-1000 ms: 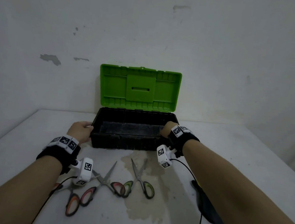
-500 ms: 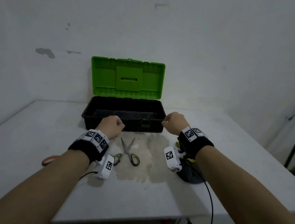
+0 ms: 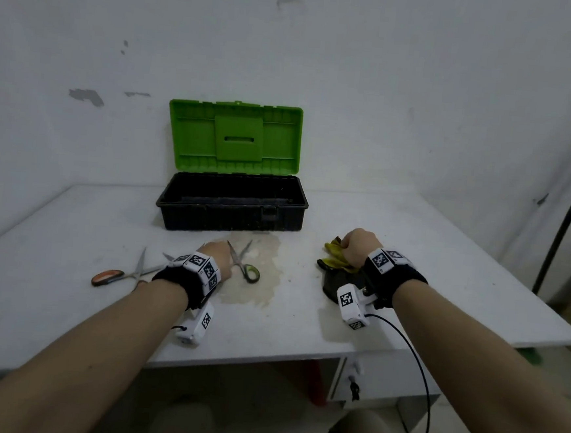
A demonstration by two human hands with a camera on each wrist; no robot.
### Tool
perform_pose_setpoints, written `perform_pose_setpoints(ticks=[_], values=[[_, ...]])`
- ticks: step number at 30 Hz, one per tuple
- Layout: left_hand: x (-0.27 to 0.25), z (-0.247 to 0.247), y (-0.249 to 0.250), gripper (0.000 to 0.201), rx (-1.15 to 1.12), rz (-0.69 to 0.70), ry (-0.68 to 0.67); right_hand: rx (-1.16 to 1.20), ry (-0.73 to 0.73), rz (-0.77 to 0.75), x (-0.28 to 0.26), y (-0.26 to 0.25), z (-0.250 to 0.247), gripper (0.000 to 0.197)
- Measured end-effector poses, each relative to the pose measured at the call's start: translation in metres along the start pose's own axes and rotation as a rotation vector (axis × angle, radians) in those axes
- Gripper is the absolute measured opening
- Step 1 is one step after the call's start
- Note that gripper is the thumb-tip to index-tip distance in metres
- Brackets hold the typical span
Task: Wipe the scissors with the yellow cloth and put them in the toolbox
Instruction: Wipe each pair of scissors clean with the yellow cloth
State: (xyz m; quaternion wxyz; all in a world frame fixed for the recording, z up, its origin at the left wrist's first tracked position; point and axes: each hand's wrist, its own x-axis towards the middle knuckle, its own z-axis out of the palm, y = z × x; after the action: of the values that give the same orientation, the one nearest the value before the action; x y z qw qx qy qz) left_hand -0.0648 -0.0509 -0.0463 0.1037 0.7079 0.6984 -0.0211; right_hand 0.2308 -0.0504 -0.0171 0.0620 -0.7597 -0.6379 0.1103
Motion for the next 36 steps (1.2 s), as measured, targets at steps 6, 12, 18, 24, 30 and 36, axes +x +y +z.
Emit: perform_pose_setpoints(ticks=[6,12,18,24,30,36], values=[[0.009,0.003,0.002,0.014,0.038,-0.031,0.01,-0.062,0.021,0.094,0.007,-0.006,0.011,0.037],[0.014,-0.001,0.001,0.018,0.024,0.003,0.039,-0.111,0.037,0.133,0.014,-0.007,0.014,0.025],[0.026,-0.003,-0.009,0.028,-0.374,0.076,0.078,-0.092,0.05,0.151,0.023,-0.009,0.015,0.02],[0.023,-0.014,-0.002,0.021,-0.784,0.248,0.175,0.208,0.21,0.058,0.027,-0.013,0.006,0.021],[0.014,-0.016,0.029,0.019,-1.217,0.28,0.09,0.783,0.321,-0.193,0.02,-0.026,-0.008,0.025],[0.011,-0.003,0.045,0.021,-1.253,0.23,0.044,1.027,0.004,-0.271,-0.008,-0.032,-0.014,0.016]])
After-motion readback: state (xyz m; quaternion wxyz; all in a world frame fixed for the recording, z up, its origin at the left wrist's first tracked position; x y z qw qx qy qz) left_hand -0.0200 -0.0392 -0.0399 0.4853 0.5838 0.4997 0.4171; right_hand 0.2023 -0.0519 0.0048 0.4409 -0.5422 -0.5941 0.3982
